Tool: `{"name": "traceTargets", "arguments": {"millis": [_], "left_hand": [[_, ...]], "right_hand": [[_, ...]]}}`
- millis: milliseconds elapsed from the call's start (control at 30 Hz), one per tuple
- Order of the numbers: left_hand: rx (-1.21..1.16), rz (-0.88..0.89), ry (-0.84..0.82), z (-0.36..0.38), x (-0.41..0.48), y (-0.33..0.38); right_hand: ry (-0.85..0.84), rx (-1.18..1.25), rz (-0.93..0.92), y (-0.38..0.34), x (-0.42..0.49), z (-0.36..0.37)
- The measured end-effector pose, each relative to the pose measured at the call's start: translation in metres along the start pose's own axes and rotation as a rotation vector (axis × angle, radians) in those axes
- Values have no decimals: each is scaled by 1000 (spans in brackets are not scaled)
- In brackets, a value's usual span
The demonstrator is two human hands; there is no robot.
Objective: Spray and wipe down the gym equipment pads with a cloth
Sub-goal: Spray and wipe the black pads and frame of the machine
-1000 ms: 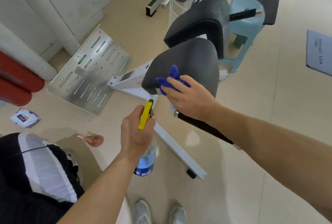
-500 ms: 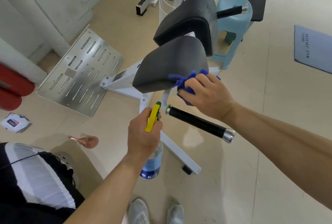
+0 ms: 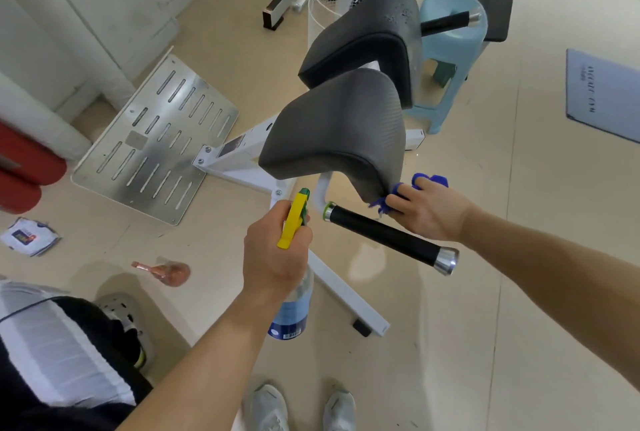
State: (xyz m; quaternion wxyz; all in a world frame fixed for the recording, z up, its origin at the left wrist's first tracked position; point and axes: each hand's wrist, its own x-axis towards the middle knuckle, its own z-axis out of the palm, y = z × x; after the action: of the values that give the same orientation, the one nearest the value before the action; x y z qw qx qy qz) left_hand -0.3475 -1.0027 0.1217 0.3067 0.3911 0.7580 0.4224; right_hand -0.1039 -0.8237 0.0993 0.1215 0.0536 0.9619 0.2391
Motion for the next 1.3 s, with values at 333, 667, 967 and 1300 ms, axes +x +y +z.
{"name": "traceTargets", "arguments": {"millis": [333, 667, 967, 1300], "left_hand": [[0, 3, 10, -7, 8, -1], [12, -21, 6, -18, 26, 1], [58, -85, 82, -48, 49, -7], [-44, -121, 170, -103, 90, -49]], "right_hand": [[299, -49, 152, -3, 54, -48], [278, 54, 316, 6, 74, -89], [-107, -24, 121, -18, 126, -92], [-224, 153, -46, -23, 260, -83]]}}
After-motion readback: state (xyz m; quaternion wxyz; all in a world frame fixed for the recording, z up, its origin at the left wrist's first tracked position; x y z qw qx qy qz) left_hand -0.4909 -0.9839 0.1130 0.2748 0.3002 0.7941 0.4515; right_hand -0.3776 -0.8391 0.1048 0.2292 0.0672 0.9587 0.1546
